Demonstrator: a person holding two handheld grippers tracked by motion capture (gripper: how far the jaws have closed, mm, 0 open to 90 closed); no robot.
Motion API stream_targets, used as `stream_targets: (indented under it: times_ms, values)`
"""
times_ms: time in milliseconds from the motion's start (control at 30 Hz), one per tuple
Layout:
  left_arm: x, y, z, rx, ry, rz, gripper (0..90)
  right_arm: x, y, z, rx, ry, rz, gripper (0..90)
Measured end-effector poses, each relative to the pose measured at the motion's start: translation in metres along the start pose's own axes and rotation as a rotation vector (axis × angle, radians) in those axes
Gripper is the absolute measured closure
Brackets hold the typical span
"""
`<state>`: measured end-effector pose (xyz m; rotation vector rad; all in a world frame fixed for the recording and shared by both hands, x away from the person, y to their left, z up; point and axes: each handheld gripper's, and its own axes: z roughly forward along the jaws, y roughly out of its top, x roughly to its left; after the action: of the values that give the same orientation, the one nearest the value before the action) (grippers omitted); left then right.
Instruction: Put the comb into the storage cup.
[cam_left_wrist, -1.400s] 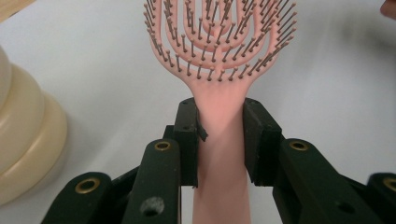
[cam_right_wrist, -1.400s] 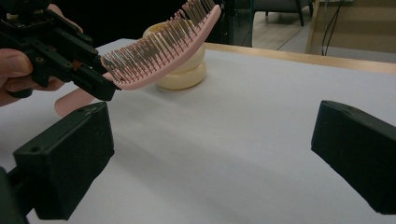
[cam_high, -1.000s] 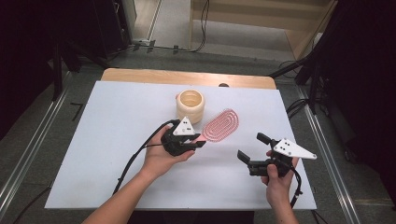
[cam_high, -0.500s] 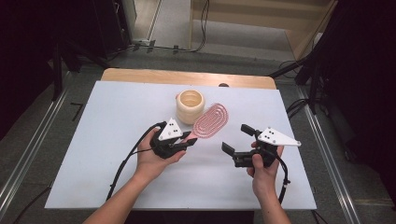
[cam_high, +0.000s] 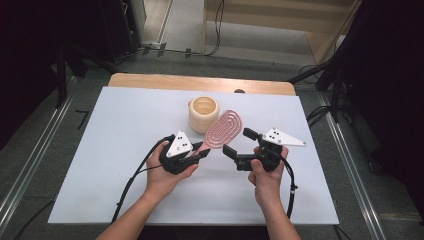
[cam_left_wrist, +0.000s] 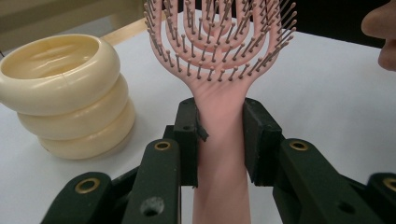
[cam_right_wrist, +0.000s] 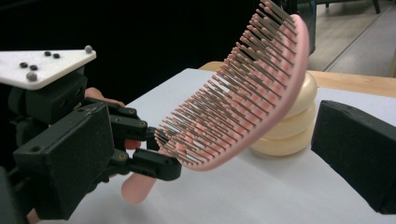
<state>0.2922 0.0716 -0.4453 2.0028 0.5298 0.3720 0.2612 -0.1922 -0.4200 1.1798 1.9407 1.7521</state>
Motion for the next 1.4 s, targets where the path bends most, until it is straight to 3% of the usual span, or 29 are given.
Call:
stream_targets:
  times_ms: [367,400,433,600,667,1100,1167,1267,1333,1400]
  values:
    - [-0.010,-0.001,0.003,-0.024,0.014,0.016,70.5,0.001,0.001,0.011,-0.032,0.028,0.103,6.4]
    - [-0.012,-0.002,0.004,-0.027,0.013,0.017,70.5,0.000,0.000,0.011,-0.033,0.038,0.146,9.4]
    - [-0.013,-0.002,0.004,-0.027,0.016,0.020,70.6,0.000,0.000,0.011,-0.033,0.038,0.146,9.4]
    - [-0.018,-0.002,0.008,-0.032,0.013,0.030,70.5,0.001,-0.001,0.015,-0.021,0.001,0.184,14.8]
    - [-0.021,-0.002,0.010,-0.043,0.015,0.036,70.5,-0.001,-0.003,0.017,-0.013,-0.021,0.220,19.2]
    - [-0.028,-0.003,0.019,-0.041,0.023,0.055,70.5,-0.011,-0.012,0.017,-0.026,-0.015,0.298,39.9]
    - [-0.028,-0.003,0.019,-0.043,0.022,0.053,70.5,-0.012,-0.013,0.016,-0.036,-0.001,0.317,43.6]
    - [-0.028,-0.003,0.020,-0.044,0.019,0.052,70.4,-0.015,-0.015,0.015,-0.048,0.018,0.347,56.9]
    - [-0.029,-0.004,0.022,-0.040,0.018,0.062,70.3,-0.018,-0.017,0.014,-0.059,0.046,0.371,59.1]
    - [-0.027,-0.006,0.023,-0.043,-0.005,0.047,70.2,-0.020,-0.017,0.013,-0.065,0.070,0.385,60.9]
